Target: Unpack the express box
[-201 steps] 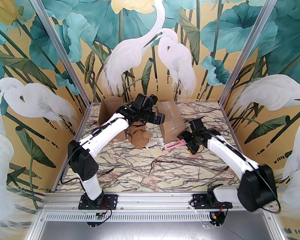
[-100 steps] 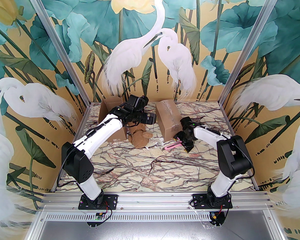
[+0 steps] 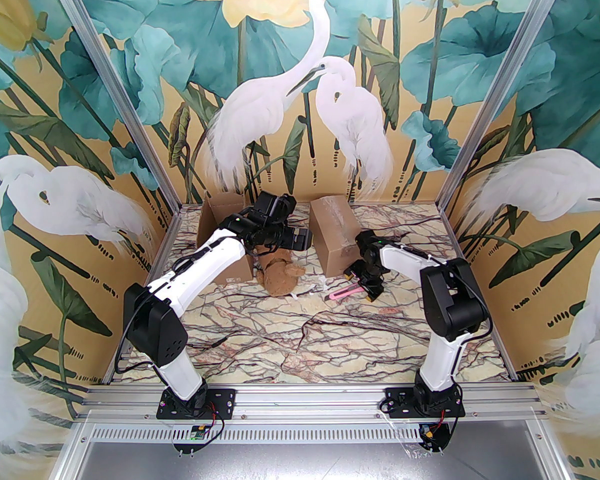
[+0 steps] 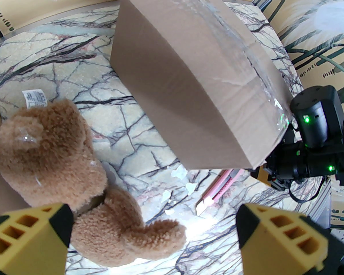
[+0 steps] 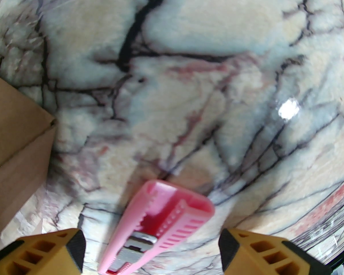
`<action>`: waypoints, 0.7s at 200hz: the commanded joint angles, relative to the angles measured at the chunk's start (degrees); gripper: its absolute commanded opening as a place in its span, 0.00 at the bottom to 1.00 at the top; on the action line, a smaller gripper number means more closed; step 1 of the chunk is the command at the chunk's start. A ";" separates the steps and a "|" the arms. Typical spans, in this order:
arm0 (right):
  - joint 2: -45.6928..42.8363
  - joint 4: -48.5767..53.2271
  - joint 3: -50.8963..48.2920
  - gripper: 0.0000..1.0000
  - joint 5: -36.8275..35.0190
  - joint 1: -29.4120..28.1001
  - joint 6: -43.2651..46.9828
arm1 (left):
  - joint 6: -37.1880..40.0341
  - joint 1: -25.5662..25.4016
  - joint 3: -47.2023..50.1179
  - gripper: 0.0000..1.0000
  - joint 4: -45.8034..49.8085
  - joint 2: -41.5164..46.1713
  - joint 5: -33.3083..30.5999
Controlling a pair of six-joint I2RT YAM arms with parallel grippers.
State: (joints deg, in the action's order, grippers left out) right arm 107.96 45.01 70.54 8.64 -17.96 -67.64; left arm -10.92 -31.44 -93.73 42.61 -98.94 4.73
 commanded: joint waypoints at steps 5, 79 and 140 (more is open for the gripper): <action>2.16 3.00 0.29 0.78 -1.35 -0.59 -3.77 | -0.50 0.33 1.26 0.99 0.24 1.48 -0.68; 3.34 1.79 -1.13 0.63 -2.14 -1.99 -8.00 | -0.17 0.81 3.81 0.99 -0.92 2.99 -0.51; 3.28 0.60 -2.12 0.48 -2.12 -2.17 -8.39 | -0.03 1.56 5.50 1.00 -1.39 4.14 -0.34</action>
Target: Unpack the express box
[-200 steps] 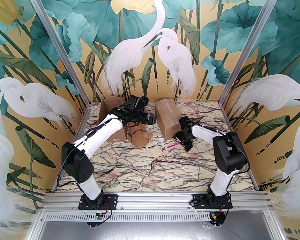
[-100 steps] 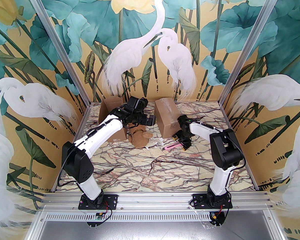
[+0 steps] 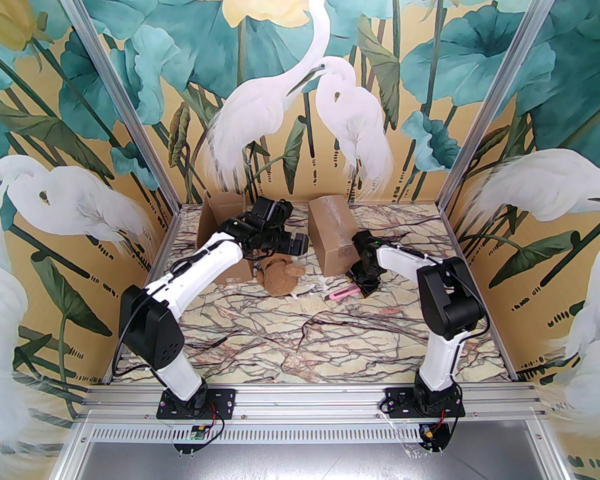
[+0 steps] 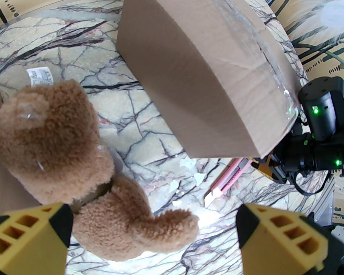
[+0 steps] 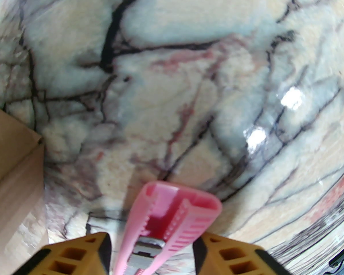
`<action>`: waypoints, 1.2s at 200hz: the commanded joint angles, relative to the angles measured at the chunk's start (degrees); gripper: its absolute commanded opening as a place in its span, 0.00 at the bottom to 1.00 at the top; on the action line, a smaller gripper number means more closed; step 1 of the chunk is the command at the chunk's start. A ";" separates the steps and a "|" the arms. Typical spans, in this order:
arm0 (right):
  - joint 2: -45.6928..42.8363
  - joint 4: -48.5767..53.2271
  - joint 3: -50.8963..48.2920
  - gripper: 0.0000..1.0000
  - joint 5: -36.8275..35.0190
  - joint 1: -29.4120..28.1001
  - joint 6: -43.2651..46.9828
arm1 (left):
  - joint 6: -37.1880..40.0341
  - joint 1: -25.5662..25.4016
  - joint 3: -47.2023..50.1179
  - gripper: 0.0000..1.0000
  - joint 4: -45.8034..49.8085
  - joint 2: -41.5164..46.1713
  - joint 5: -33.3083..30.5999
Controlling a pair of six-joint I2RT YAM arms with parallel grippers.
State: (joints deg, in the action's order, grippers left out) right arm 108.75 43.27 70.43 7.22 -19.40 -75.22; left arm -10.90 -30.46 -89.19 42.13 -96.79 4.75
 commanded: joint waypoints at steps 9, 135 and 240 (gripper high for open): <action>2.57 2.12 -2.05 0.44 -0.50 -0.72 -0.72 | -0.15 0.71 1.03 1.00 -0.91 2.11 -0.31; -2.53 5.89 -4.89 0.40 -4.84 4.00 1.77 | -0.44 1.01 2.09 0.99 -1.61 2.93 -0.53; -5.33 6.61 -6.87 0.60 -7.16 10.90 10.37 | -0.12 1.19 1.58 1.00 -0.91 3.34 -1.08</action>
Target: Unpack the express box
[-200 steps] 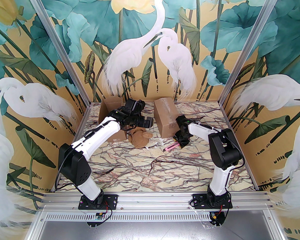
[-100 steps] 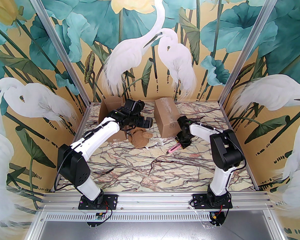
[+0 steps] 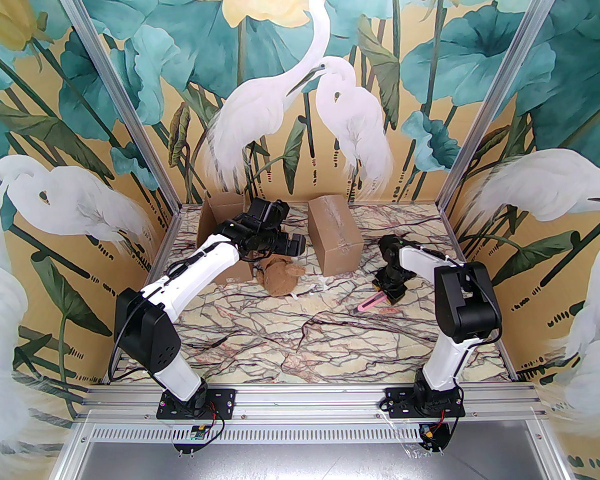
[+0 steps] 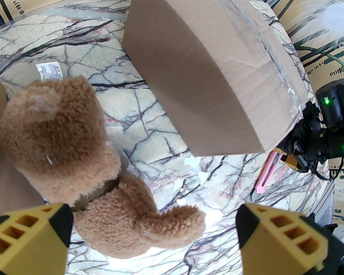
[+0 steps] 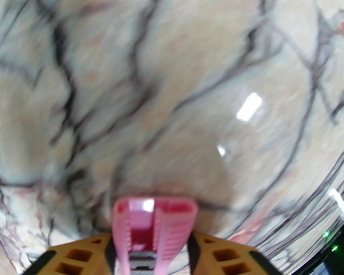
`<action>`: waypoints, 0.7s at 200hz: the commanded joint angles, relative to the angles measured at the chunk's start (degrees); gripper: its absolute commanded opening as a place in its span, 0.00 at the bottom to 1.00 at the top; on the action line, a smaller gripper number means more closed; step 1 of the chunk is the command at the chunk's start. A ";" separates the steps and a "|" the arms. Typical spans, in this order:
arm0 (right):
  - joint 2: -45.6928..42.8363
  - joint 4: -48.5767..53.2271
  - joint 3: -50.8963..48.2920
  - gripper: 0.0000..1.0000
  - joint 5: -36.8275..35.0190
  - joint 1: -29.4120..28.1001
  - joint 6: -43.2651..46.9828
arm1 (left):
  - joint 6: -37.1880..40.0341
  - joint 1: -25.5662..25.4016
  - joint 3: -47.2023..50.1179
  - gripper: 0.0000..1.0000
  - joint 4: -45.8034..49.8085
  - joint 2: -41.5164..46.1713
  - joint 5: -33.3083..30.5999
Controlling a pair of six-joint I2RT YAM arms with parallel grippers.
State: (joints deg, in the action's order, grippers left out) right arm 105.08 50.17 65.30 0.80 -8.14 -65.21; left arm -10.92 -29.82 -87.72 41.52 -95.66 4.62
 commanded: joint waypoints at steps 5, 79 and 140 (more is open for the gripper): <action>-2.09 -0.78 -2.24 0.61 -0.05 -0.39 -0.52 | -0.13 0.56 0.08 0.99 -0.24 2.08 -0.95; -1.78 -4.72 -3.59 0.58 2.54 -4.07 -7.05 | -0.27 0.56 -0.33 0.99 0.01 1.63 -0.73; -1.47 -6.40 -4.85 0.45 1.51 -4.87 -9.50 | -0.49 0.56 0.09 1.00 0.08 1.61 -0.72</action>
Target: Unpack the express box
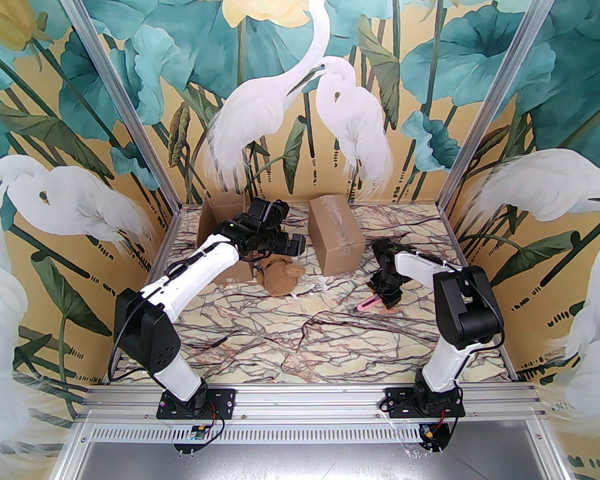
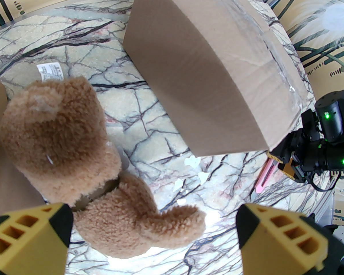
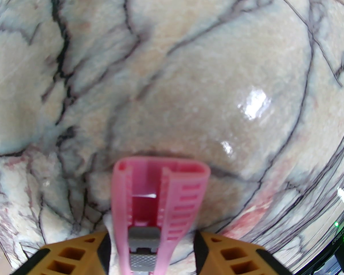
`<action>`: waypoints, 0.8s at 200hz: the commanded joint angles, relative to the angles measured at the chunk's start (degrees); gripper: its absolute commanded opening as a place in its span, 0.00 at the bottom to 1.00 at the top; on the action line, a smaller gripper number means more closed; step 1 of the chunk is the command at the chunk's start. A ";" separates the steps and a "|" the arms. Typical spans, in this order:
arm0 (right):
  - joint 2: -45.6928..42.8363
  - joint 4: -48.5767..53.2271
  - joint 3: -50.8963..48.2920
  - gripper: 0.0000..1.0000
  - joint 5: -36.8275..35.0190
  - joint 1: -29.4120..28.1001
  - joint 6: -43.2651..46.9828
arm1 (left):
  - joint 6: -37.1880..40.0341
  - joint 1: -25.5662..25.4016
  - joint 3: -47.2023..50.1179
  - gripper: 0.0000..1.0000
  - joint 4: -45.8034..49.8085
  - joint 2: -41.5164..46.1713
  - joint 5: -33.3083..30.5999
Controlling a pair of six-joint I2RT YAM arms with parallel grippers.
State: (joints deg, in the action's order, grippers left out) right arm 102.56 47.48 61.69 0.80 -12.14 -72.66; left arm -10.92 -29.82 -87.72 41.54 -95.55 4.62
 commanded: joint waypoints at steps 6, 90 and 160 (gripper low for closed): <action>1.00 -3.79 -1.31 0.43 1.38 -0.87 -2.07 | -0.55 0.56 0.05 0.99 0.03 1.49 -0.71; -5.12 -4.27 -2.60 0.22 -1.25 -1.39 -2.03 | -0.38 0.56 -1.40 0.99 1.37 1.92 0.89; -19.42 -3.58 -3.73 0.23 -7.76 -1.66 0.82 | 0.53 -2.39 -2.95 0.96 -0.14 4.16 11.68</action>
State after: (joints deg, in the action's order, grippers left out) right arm 86.39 44.27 58.94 -3.75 -13.72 -73.14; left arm -10.92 -30.04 -88.03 41.54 -93.34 10.35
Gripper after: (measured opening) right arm 0.287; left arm 0.971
